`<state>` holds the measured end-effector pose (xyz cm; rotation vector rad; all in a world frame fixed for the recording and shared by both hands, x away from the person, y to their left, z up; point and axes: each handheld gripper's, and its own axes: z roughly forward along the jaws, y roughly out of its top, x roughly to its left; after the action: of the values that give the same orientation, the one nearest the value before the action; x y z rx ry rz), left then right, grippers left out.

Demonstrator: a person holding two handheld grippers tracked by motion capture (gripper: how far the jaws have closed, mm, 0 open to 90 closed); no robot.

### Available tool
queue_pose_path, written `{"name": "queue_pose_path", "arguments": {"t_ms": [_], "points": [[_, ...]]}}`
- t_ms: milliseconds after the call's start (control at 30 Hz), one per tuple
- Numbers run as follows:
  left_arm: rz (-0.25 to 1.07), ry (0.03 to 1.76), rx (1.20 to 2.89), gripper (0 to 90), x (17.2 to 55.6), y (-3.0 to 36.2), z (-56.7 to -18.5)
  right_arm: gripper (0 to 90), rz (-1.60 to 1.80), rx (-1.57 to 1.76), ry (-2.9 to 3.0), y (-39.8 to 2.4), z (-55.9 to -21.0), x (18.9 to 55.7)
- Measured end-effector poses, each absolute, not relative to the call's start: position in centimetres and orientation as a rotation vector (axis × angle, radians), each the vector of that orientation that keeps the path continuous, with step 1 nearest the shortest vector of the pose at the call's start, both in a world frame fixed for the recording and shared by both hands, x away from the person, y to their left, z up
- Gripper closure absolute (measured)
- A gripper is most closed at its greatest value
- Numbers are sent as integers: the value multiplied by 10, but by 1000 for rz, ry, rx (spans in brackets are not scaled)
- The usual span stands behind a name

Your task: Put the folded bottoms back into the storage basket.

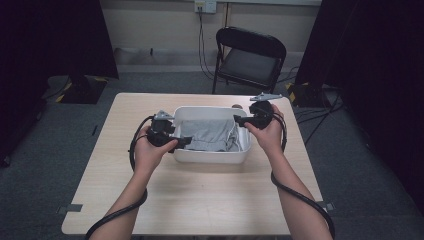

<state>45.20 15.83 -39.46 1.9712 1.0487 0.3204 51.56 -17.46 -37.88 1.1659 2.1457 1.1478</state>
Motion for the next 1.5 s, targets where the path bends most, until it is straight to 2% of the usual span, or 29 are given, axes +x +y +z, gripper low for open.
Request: {"name": "queue_pose_path", "arguments": {"t_ms": [467,1500], "points": [[318,1037,1973,164,442,169,-391,239,1170,1143,2177,-176,-380,503],[293,1031,1996,165,420,186,-410,212,1236,1146,2207,-203,-393,469]]}}
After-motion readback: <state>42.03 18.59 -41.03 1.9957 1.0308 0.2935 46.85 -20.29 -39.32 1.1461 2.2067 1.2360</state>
